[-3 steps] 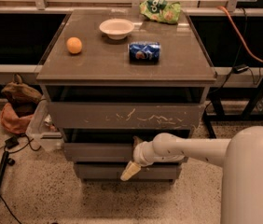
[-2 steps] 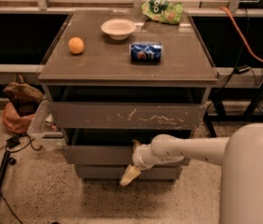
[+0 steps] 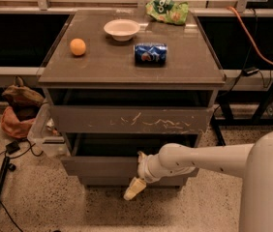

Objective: Open middle drawer

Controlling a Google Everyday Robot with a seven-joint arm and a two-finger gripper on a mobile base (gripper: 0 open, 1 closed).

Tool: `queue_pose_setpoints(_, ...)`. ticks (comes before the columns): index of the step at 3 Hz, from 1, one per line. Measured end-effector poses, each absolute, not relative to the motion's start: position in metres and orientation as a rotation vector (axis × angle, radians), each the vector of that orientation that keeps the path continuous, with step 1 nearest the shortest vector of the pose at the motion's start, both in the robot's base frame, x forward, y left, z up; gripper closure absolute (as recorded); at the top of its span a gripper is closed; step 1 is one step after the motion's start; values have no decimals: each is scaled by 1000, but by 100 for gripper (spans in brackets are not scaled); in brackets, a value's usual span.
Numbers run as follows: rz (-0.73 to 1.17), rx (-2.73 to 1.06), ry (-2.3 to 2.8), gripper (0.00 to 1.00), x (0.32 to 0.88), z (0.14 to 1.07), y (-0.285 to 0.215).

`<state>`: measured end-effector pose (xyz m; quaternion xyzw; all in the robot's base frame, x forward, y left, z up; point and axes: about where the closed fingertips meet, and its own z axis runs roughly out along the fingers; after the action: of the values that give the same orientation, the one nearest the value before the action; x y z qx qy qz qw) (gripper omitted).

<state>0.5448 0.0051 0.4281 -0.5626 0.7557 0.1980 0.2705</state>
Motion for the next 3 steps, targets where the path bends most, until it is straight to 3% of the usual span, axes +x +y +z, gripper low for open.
queue_pose_setpoints(3,530,-1501,1937,0,576,423,49)
